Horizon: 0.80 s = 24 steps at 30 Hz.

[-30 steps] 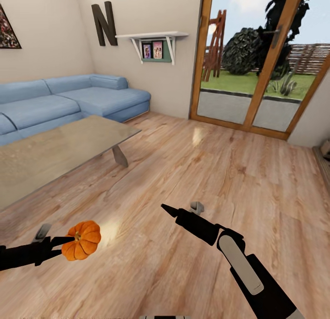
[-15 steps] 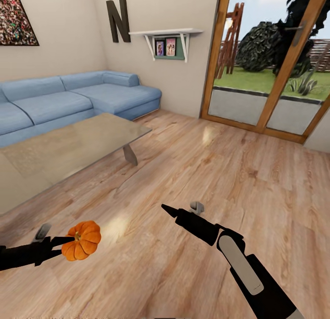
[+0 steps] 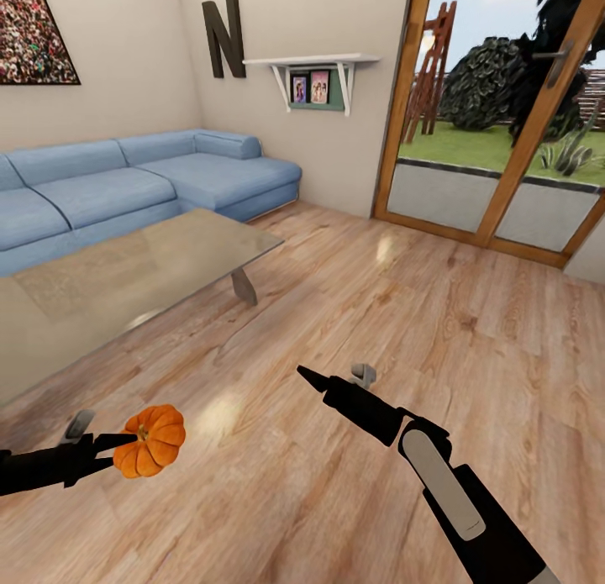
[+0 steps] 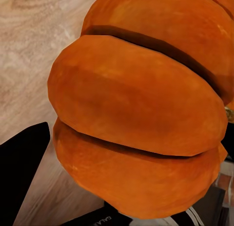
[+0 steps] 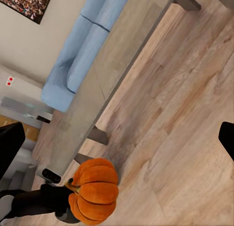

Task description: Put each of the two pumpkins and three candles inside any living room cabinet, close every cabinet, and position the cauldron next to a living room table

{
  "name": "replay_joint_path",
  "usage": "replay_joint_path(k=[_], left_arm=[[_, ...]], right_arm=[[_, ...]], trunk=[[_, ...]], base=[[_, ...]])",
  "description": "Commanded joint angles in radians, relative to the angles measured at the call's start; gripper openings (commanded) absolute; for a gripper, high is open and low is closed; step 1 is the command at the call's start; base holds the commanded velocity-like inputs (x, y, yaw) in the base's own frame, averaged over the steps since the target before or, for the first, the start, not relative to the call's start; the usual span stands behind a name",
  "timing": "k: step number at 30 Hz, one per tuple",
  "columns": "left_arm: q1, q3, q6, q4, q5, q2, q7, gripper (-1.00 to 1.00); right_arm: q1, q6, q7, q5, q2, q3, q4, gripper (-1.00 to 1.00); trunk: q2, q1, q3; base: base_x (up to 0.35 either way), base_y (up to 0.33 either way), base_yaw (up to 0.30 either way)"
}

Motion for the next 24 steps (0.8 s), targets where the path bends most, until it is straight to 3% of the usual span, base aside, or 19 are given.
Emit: replay_joint_path(k=[1,8,24], left_arm=[[-0.001,-0.003,0.003,0.0,0.002,0.001,0.0,-1.0],[-0.001,-0.004,0.003,0.0,0.002,0.0,0.001,-1.0],[-0.001,-0.001,0.003,0.001,0.002,0.001,0.001,-1.0]], right_arm=[[-0.001,0.001,0.001,-0.003,-0.001,0.0,-0.001,1.0],[-0.001,-0.024,0.001,-0.002,0.0,0.002,0.004,1.0],[-0.001,-0.036,0.001,0.0,0.001,0.006,0.01,1.0]], trunk=[[0.007,-0.004,0.002],[0.056,-0.031,0.025],[0.168,-0.092,0.081]], base=[[0.0,0.0,0.0],[0.0,0.0,0.086],[0.0,0.0,0.271]])
